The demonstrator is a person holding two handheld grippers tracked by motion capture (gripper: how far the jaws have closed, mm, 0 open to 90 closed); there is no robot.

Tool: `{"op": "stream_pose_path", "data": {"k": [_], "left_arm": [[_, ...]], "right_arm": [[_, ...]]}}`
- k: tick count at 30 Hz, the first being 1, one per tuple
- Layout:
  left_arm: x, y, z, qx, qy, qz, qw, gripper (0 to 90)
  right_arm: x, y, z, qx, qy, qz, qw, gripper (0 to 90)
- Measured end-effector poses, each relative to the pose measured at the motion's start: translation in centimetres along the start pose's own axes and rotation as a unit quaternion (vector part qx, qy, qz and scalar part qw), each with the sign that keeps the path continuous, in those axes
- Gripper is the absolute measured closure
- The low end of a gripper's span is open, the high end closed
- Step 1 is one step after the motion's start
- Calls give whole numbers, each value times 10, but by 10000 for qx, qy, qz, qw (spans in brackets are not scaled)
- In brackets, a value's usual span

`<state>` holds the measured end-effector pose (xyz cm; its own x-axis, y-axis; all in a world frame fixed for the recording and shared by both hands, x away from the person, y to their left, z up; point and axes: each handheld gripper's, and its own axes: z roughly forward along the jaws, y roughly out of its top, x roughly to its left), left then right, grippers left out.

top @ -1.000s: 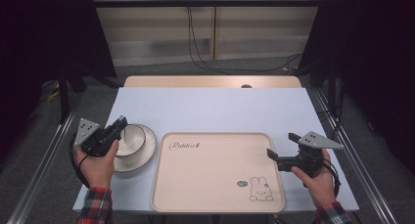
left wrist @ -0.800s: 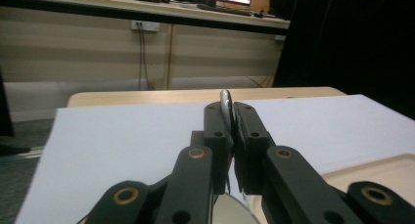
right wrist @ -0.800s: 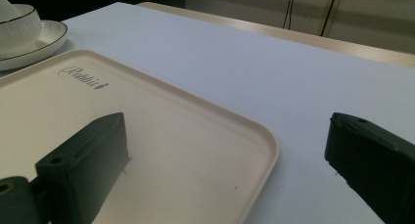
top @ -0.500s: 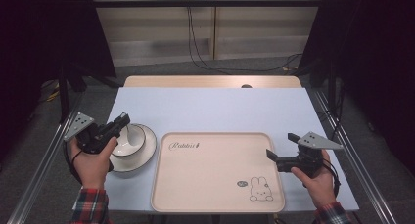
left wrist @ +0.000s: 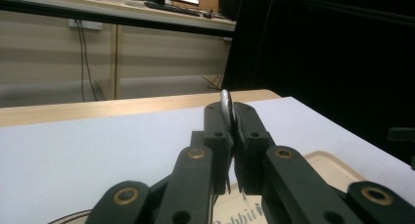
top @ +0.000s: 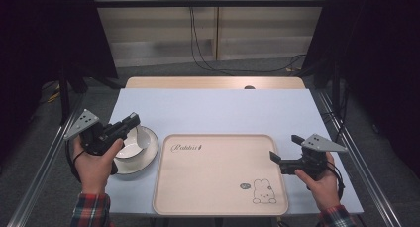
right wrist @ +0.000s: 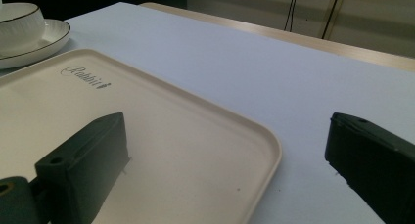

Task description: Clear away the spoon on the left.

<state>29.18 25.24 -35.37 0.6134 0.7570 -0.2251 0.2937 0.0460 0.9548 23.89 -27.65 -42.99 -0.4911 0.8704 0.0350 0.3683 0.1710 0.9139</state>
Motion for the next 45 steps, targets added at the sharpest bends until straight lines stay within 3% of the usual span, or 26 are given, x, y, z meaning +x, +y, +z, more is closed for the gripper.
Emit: {"op": "stream_pose_path", "data": {"k": [15, 20, 26, 34, 38, 45], "left_arm": [[-21, 6, 6, 130, -375, 85, 9992, 855], [-23, 4, 9, 203, -519, 103, 9984, 855], [-29, 2, 13, 320, -542, 159, 9979, 855], [-35, -4, 21, 348, -785, 62, 9963, 855], [-37, -6, 23, 461, -794, 129, 9957, 855], [-43, -14, 30, 553, -914, 47, 9943, 855]], "right_arm": [[0, 0, -1, -22, 23, -14, 10000, 17], [0, 0, -1, -19, 46, -3, 10000, 17], [0, 0, -1, -13, 53, -19, 10000, 16], [0, 0, -1, -24, 30, -13, 10000, 16], [0, 0, -1, -16, 31, -17, 10000, 13], [0, 0, 0, 26, 58, -18, 10000, 12]]}}
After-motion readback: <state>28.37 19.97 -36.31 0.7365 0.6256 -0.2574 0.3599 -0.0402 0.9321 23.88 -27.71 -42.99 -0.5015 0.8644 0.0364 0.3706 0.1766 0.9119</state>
